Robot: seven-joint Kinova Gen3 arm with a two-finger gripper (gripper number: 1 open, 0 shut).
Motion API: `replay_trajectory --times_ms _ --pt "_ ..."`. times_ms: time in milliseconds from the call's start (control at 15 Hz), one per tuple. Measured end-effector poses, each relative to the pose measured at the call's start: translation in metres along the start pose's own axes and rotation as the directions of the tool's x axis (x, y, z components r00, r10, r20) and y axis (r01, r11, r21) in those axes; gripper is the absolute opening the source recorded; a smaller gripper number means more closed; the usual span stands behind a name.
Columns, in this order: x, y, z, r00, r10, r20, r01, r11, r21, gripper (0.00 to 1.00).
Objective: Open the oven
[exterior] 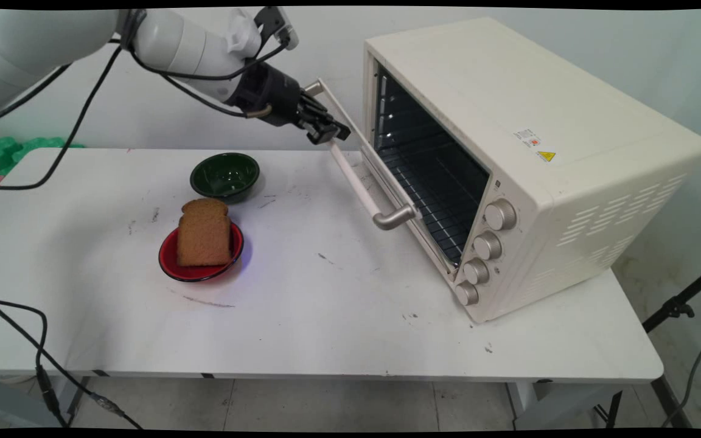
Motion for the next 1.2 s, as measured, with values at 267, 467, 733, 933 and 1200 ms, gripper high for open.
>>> replay_trajectory --times_ms 267,467,733,933,1200 --pt "-0.016 0.0 0.0 1.0 -0.007 0.002 0.007 1.0 -0.002 0.0" --pt "-0.025 -0.001 0.0 1.0 -0.014 0.001 0.014 1.0 -0.002 0.0" --pt "-0.04 -0.002 0.004 1.0 -0.026 0.001 0.026 1.0 -0.001 0.0" --pt "-0.05 -0.003 0.008 0.999 -0.038 0.002 0.038 0.999 0.0 0.0" --pt "-0.063 -0.004 0.013 0.999 -0.054 0.003 0.054 0.999 0.001 0.0"
